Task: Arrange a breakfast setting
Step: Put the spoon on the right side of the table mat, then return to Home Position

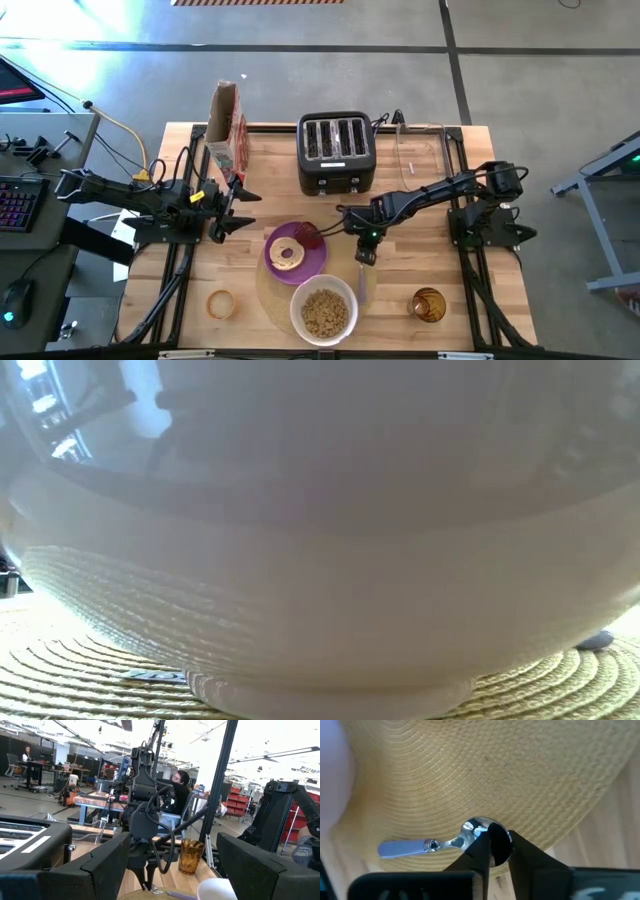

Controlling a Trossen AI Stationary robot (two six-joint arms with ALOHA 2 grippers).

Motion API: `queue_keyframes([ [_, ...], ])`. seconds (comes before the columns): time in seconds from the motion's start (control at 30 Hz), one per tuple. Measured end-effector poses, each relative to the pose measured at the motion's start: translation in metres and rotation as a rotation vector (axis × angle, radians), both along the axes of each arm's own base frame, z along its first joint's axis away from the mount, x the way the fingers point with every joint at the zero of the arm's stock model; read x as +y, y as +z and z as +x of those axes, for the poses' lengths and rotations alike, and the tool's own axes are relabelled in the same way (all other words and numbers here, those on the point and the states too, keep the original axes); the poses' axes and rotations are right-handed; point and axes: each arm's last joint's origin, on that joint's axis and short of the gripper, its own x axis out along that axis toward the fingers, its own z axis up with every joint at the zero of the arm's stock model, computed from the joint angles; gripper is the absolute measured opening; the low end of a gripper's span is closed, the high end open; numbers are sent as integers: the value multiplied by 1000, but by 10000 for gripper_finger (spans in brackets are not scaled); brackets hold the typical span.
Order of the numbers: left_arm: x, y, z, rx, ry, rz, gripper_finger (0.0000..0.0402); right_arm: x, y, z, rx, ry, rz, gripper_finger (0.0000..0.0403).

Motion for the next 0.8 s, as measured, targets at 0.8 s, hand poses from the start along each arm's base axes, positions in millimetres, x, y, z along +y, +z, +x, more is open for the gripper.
queue_keyframes([
  [0.8, 0, 2, -2, -12, -8, 7, 287, -22, 23, -13, 4, -50, 6, 80],
])
